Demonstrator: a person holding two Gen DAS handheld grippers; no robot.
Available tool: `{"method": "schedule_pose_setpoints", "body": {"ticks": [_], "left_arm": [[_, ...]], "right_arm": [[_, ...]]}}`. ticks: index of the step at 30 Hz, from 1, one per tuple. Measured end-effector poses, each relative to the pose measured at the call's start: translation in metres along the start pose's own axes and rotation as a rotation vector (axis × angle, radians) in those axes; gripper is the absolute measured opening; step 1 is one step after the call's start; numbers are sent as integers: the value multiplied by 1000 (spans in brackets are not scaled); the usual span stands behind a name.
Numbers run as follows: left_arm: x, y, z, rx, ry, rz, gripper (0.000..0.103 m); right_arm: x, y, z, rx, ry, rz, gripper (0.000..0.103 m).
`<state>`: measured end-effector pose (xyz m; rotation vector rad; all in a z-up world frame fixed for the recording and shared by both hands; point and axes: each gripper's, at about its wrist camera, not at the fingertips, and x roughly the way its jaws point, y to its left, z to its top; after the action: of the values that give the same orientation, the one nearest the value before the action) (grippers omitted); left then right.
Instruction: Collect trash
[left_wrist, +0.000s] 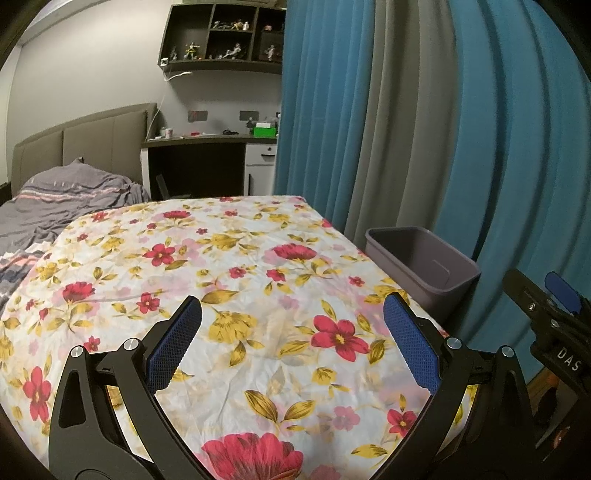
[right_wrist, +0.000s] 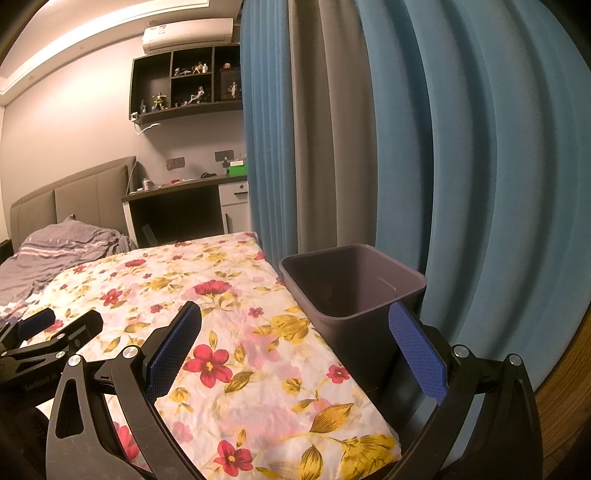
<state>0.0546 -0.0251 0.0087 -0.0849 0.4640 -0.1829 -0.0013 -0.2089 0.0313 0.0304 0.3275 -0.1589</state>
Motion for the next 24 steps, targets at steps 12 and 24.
{"method": "schedule_pose_setpoints", "body": {"ticks": [12,24], "left_arm": [[-2,1,-2,36,-32,25,81],[-1,1,-2,35,-32,24,75]], "right_arm": [[4,5,-3,-3,6,9,97],[9,9,-1,0,8,23,97]]}}
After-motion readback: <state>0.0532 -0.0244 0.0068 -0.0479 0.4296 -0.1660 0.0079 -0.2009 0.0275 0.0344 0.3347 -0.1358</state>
